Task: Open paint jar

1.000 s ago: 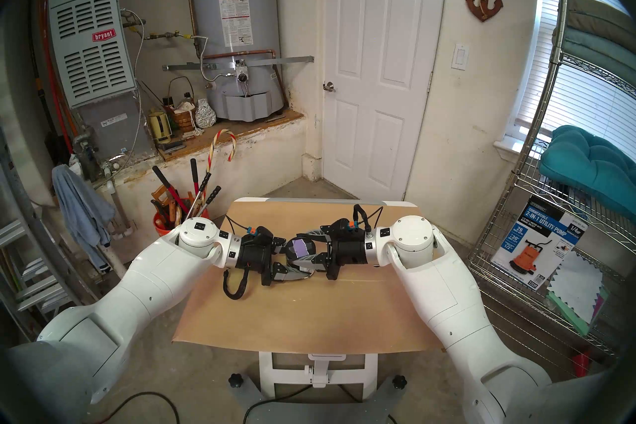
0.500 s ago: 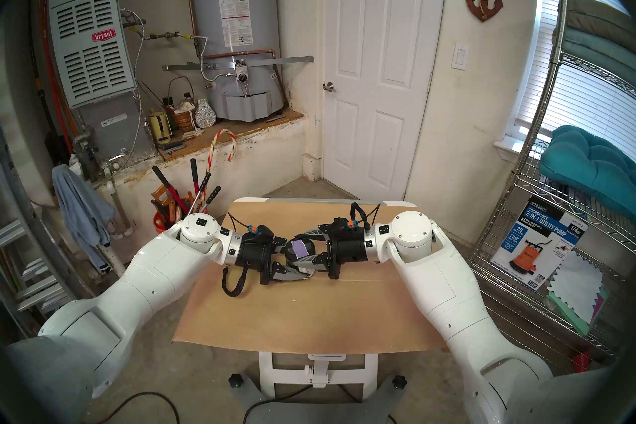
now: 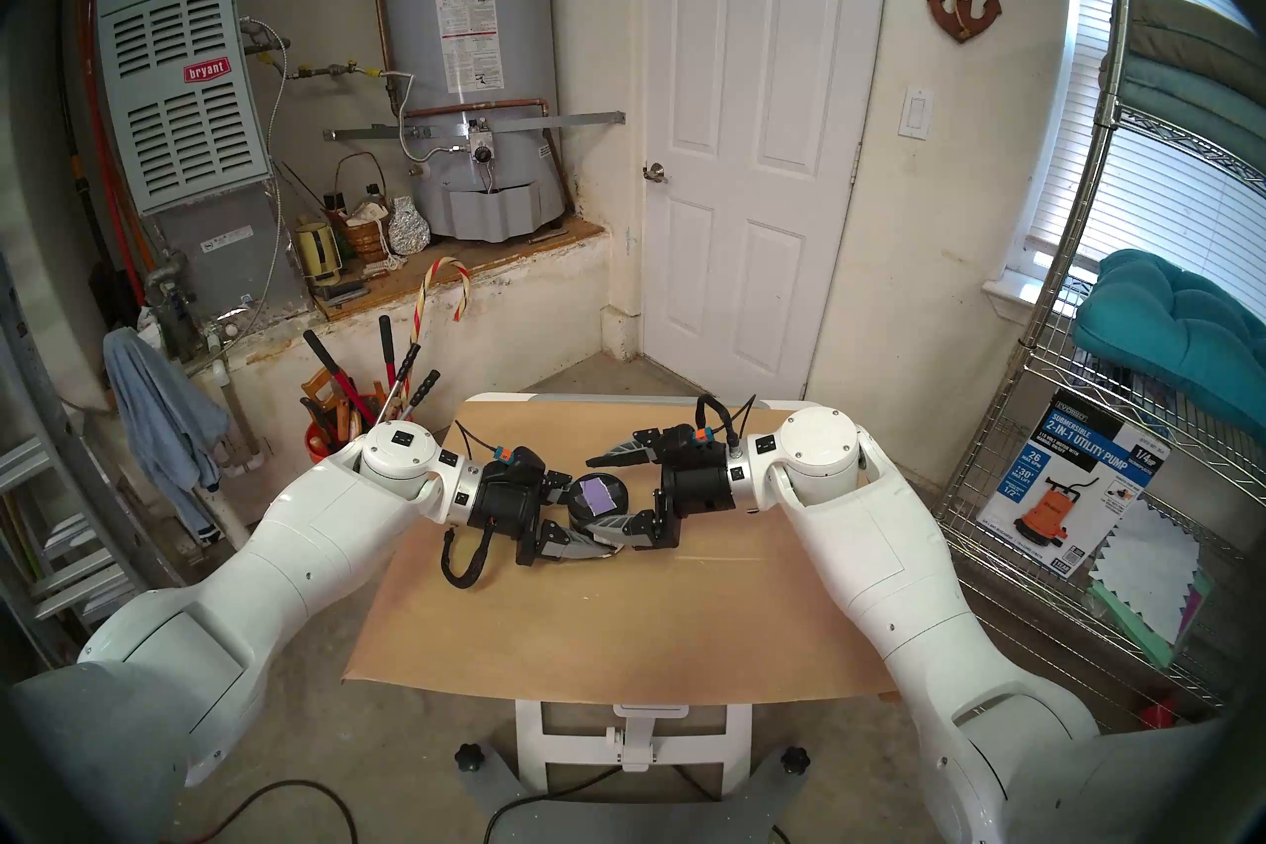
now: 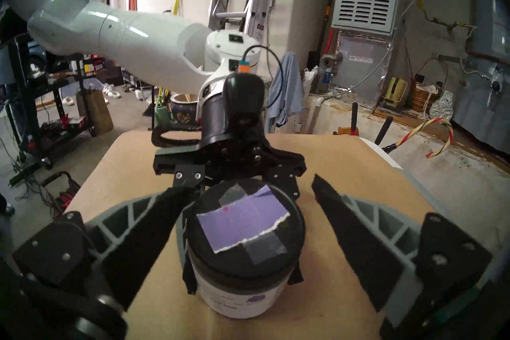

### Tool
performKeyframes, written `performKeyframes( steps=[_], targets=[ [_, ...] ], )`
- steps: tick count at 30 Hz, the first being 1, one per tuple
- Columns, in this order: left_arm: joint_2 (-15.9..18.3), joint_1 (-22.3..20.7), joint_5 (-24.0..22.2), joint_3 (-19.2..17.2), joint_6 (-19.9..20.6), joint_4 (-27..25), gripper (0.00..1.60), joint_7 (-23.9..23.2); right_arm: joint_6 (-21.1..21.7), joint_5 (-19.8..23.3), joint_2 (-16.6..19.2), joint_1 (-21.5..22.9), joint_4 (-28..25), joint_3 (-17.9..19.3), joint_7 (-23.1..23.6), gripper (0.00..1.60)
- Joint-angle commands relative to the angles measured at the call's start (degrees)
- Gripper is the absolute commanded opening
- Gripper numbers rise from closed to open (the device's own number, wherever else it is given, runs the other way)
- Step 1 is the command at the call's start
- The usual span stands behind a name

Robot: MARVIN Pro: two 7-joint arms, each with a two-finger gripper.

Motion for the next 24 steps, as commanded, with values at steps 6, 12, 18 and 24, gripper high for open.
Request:
performKeyframes(
  steps=[6,12,18,24],
  targets=[
    [-0.69,-1.0,-0.2,0.56,-0.26,0.93,0.0,-0.7,12.13,5.34,-3.49,-3.46,-7.28,8.09,-5.49,1.6],
    [-0.84,-1.44,-0.42,0.83,-0.48,1.6,0.0,-0.78,15.33,4.61,-4.18,-8.91,-12.68,8.83,-8.79,1.6],
    [-0.87,-1.74,-0.68,1.05,-0.75,2.09,0.0,-0.97,16.57,3.82,-4.54,-13.94,-17.49,8.02,-10.67,1.6],
    [-0.82,-1.82,-1.01,1.2,-0.96,2.33,0.0,-1.11,17.62,3.93,-5.21,-17.95,-21.48,7.51,-12.27,1.6]
  ],
)
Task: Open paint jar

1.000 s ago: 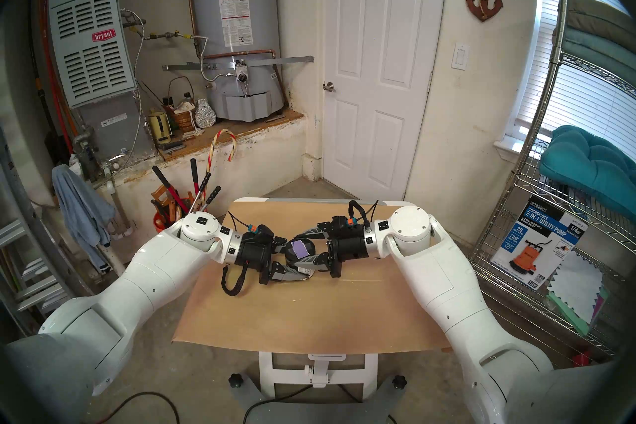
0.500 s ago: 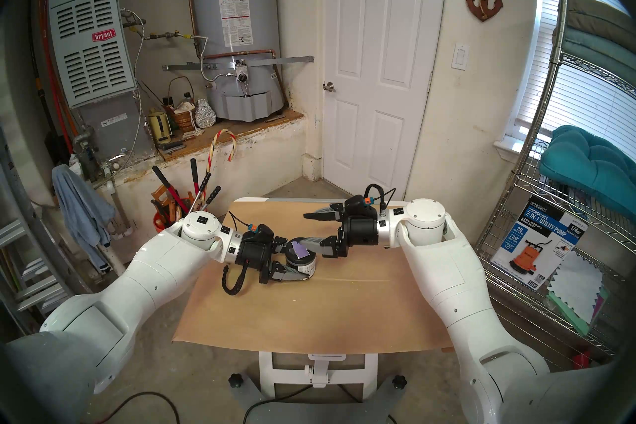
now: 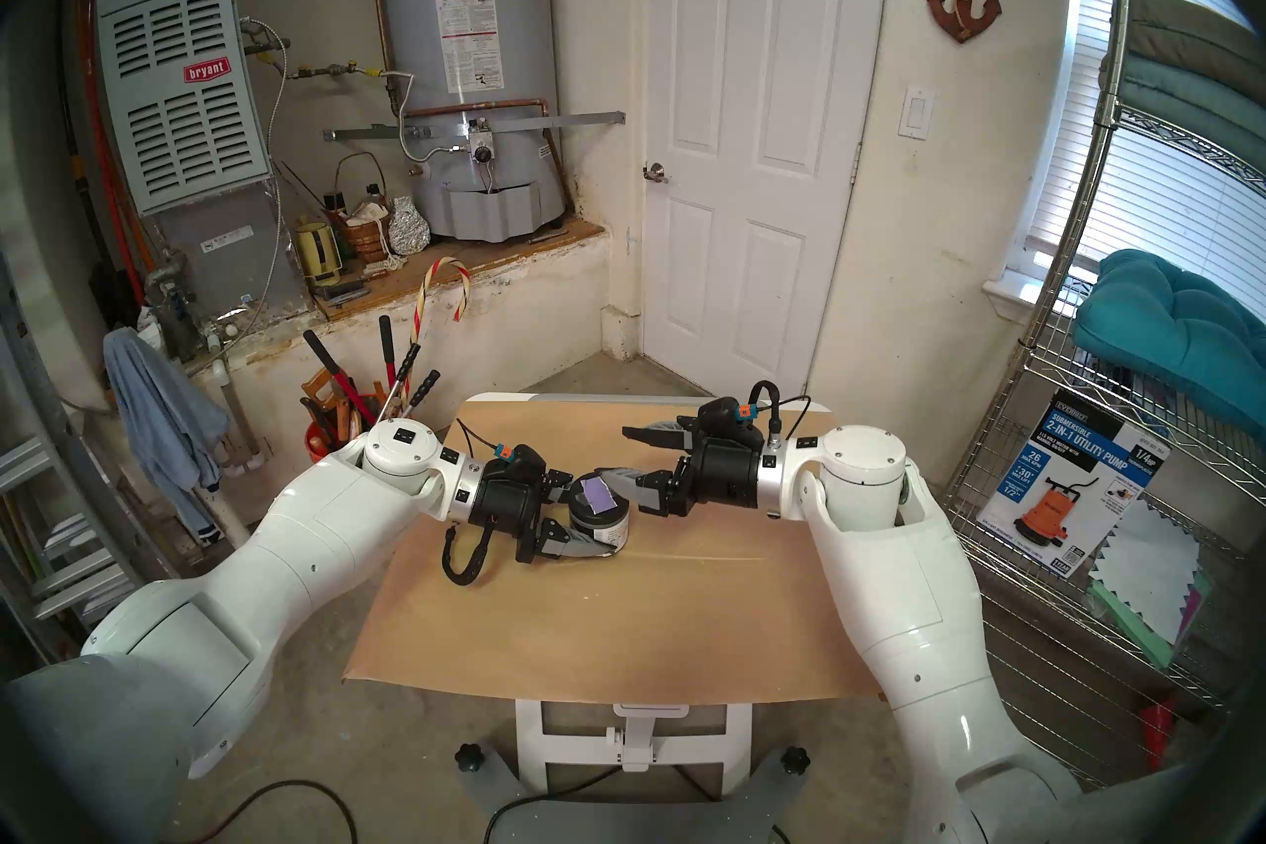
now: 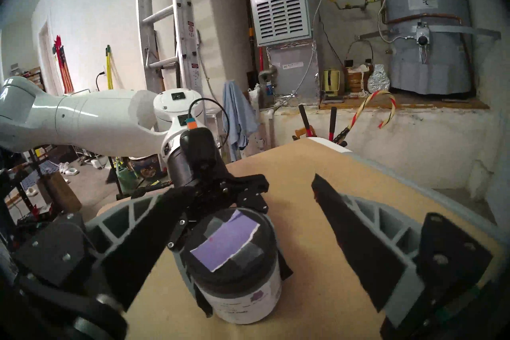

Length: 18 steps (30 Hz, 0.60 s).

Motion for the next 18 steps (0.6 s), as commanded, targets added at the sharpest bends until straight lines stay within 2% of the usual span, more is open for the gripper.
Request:
performKeyframes(
  steps=[1,8,14,18],
  targets=[
    [-0.15,-0.14,-0.13,-0.06,-0.11,-0.23,0.0,0.08,0.92,-0.26,-1.82,-6.26,-7.01,-0.81,-2.35,1.6],
    [-0.02,-0.11,-0.38,0.17,-0.35,-0.25,0.0,0.0,0.11,-2.43,-2.54,-11.1,-11.96,-2.11,-6.6,1.6],
    [0.03,-0.14,-0.52,0.31,-0.5,-0.23,0.0,0.0,0.19,-5.77,-4.65,-15.89,-16.45,-3.49,-12.81,1.6],
    [0.06,-0.13,-0.56,0.38,-0.57,-0.24,0.0,0.07,-0.33,-6.92,-4.57,-17.76,-17.85,-5.25,-17.14,1.6]
  ],
)
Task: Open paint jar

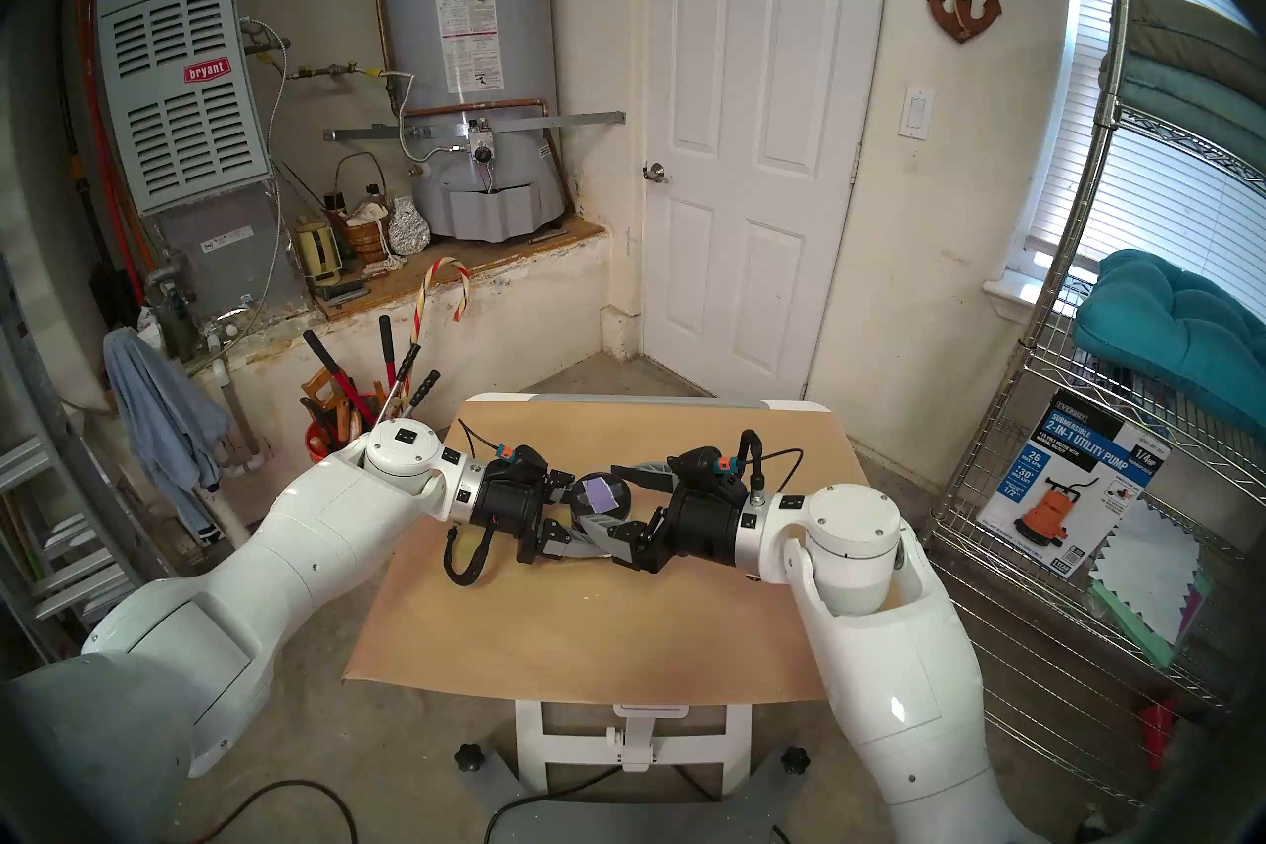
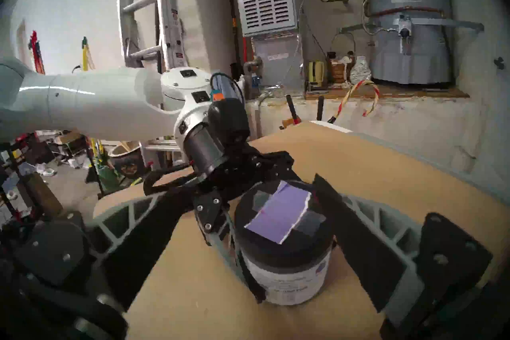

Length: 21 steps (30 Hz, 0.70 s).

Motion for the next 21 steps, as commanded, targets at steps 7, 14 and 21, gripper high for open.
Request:
performKeyframes(
  steps=[7,14,21],
  targets=[
    [0.22,0.08,-0.22,-0.15,0.06,-0.45,0.0,0.05,-2.78,-1.64,-2.37,-3.91,-2.6,-3.8,-10.86,1.6],
    [0.27,0.1,-0.26,-0.12,0.13,-0.47,0.0,0.08,-3.57,-1.76,-3.03,-2.47,-0.4,-4.1,-12.44,1.6],
    [0.27,-0.02,-0.32,-0.08,0.29,-0.36,0.0,0.0,-3.98,-1.76,-3.09,-1.98,1.19,-4.94,-14.48,1.6]
  ],
)
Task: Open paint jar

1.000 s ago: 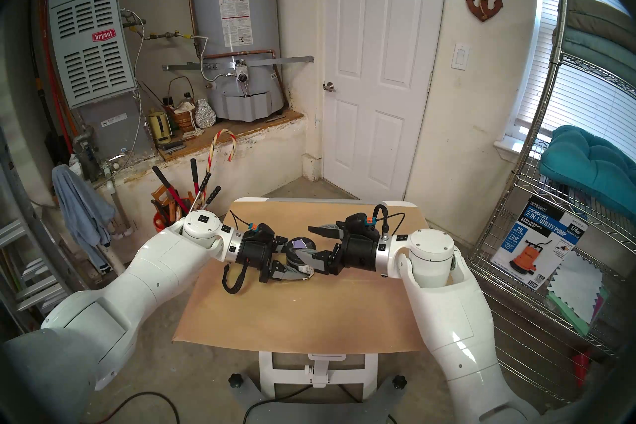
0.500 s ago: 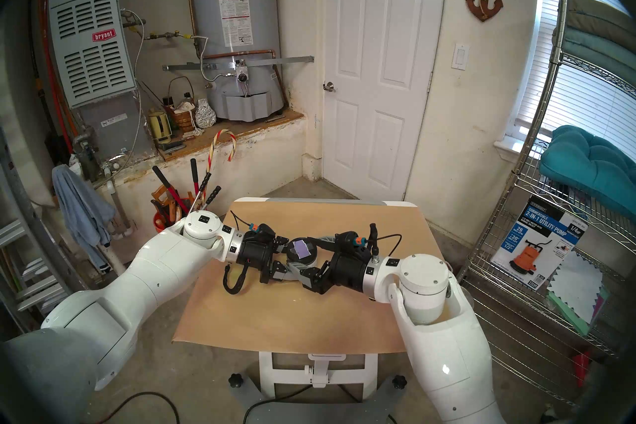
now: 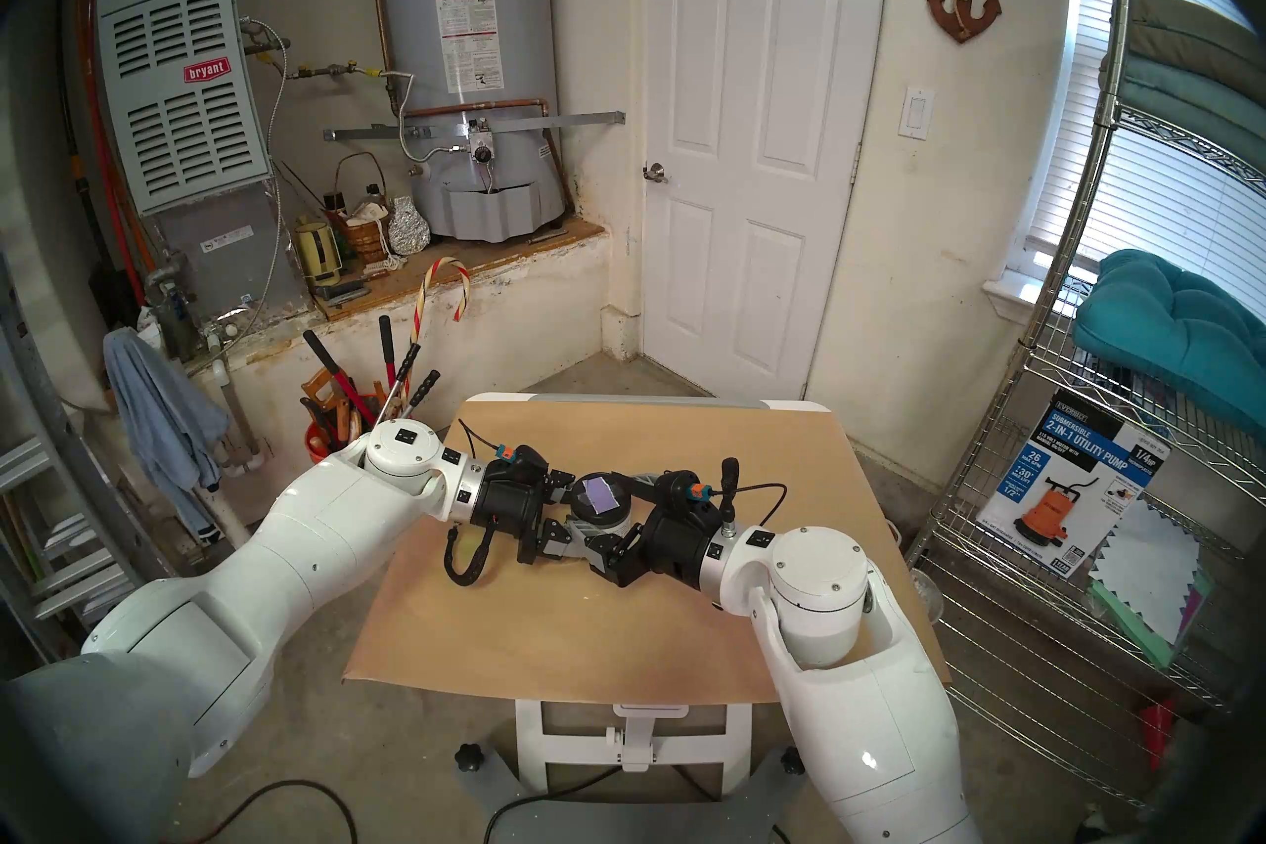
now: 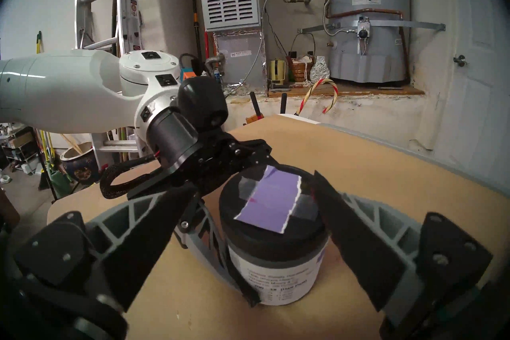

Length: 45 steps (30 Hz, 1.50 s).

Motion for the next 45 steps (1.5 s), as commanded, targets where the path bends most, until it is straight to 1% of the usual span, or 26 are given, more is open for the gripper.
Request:
performKeyframes(
  steps=[1,14,20,34,35,36,37,39,40,41,42,45],
  targets=[
    [0.2,-0.07,-0.15,-0.13,0.31,-0.24,0.0,-0.12,-0.89,-0.02,-0.98,1.15,0.77,-1.23,-1.91,1.6],
    [-0.11,-0.73,-0.2,0.03,0.24,0.74,0.0,-0.53,-3.02,-0.89,-0.31,2.43,2.82,-0.91,-2.33,1.6],
    [-0.28,-1.09,-0.26,0.19,0.09,1.3,0.0,-0.71,-3.54,-0.37,-0.65,2.75,3.2,-0.28,-1.97,1.6],
    [-0.71,-1.84,-0.35,0.52,-0.22,2.62,0.0,-1.05,-2.49,0.48,-0.91,3.32,3.75,0.21,-0.91,1.6],
    [-0.73,-1.88,-0.34,0.55,-0.22,2.68,0.0,-1.07,-2.36,0.56,-0.98,3.33,3.8,0.26,-0.84,1.55],
    [-0.75,-1.92,-0.34,0.58,-0.2,2.73,0.0,-1.09,-2.44,0.78,-0.84,3.56,4.03,0.26,-0.28,1.36],
    [-0.77,-1.95,-0.34,0.59,-0.2,2.78,0.0,-1.12,-2.54,0.79,-0.78,3.66,4.14,0.26,-0.11,0.68],
    [-0.77,-2.01,-0.33,0.63,-0.13,2.81,0.0,-1.14,-2.53,1.01,-0.43,4.08,4.42,0.21,0.84,0.37],
    [-0.77,-2.03,-0.33,0.65,-0.09,2.82,0.0,-1.15,-2.86,1.12,-0.18,4.29,4.57,0.19,1.38,0.34],
    [-0.77,-2.05,-0.33,0.65,-0.09,2.85,0.0,-1.17,-2.77,1.05,-0.08,4.41,4.59,0.18,1.59,0.21],
    [-0.78,-2.07,-0.33,0.66,-0.11,2.9,0.0,-1.2,-3.14,1.12,0.66,4.98,5.03,-0.04,2.84,0.16],
    [-0.81,-2.19,-0.29,0.73,-0.2,3.1,0.0,-1.38,-3.84,0.93,1.83,6.16,5.83,-0.45,4.67,0.01]
  ],
)
